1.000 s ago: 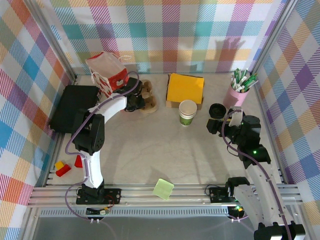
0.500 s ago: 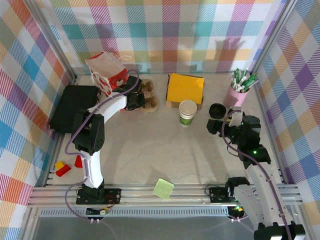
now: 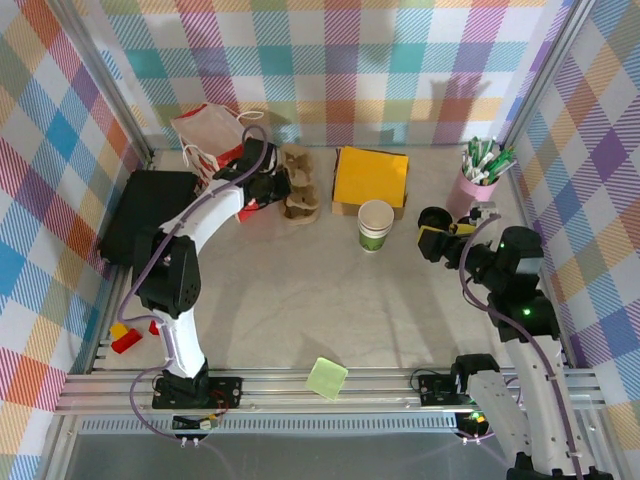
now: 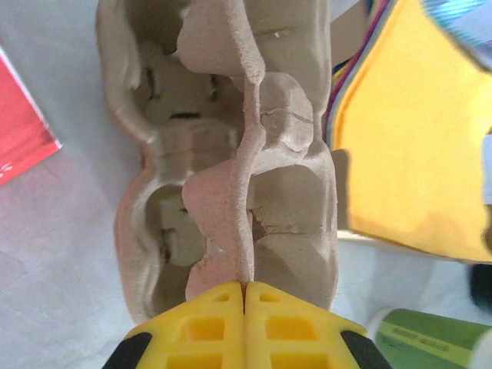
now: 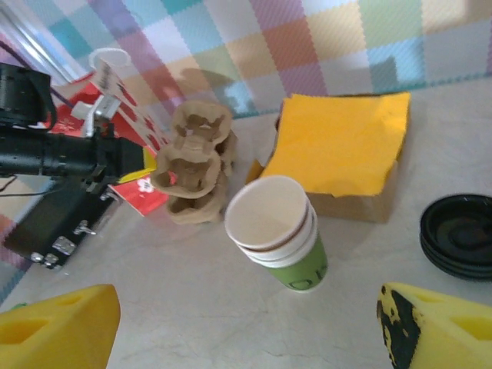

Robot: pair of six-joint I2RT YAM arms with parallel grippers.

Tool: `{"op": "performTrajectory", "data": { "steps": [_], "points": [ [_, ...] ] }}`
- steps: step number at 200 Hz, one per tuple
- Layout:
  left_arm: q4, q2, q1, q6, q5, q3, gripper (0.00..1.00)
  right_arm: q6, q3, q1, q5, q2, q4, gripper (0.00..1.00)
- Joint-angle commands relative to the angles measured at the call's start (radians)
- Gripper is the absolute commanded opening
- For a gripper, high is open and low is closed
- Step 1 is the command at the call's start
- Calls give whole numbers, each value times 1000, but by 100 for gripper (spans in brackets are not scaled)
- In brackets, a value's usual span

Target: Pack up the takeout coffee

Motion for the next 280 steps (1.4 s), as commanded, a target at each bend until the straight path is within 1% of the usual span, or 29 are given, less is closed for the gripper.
{"op": "performTrajectory", "data": {
  "steps": [1, 36, 55, 76, 88, 104, 113, 131, 160, 192, 212, 232, 242, 264, 280],
  "points": [
    [-21, -71, 10, 24, 65, 57, 0, 23, 64, 8, -92, -7, -48, 87],
    [-138, -154, 10, 74, 147, 112, 0, 32, 143, 7, -199, 28, -83, 86],
    [-223, -222, 9, 116, 225, 130, 0, 31, 202, 7, -243, 63, -119, 84],
    [-353, -289, 3, 167, 323, 150, 0, 32, 262, 14, -284, 105, -150, 83],
    [-437, -324, -9, 201, 367, 156, 0, 31, 301, 30, -291, 133, -171, 82],
    [-553, -373, -34, 246, 378, 161, 0, 16, 372, 68, -290, 178, -220, 82],
    [-611, -402, -52, 274, 395, 156, 0, 0, 420, 105, -282, 208, -250, 81],
    [-686, -469, -98, 307, 407, 131, 0, -30, 507, 198, -226, 273, -313, 81],
    [-736, -570, -157, 330, 425, 69, 0, -83, 634, 395, -94, 401, -403, 80],
    [-747, -627, -173, 349, 441, 7, 0, -173, 744, 629, 136, 554, -518, 79],
    [-769, -622, -174, 360, 441, -5, 0, -225, 789, 743, 264, 632, -563, 79],
    [-786, -608, -177, 373, 447, -8, 0, -260, 810, 807, 366, 687, -590, 80],
    [-785, -604, -180, 374, 446, -13, 0, -275, 811, 823, 411, 704, -590, 81],
    [-770, -602, -185, 374, 447, -29, 0, -297, 802, 832, 464, 739, -578, 82],
    [-762, -599, -188, 372, 447, -38, 0, -307, 804, 833, 467, 764, -571, 82]
  ]
}}
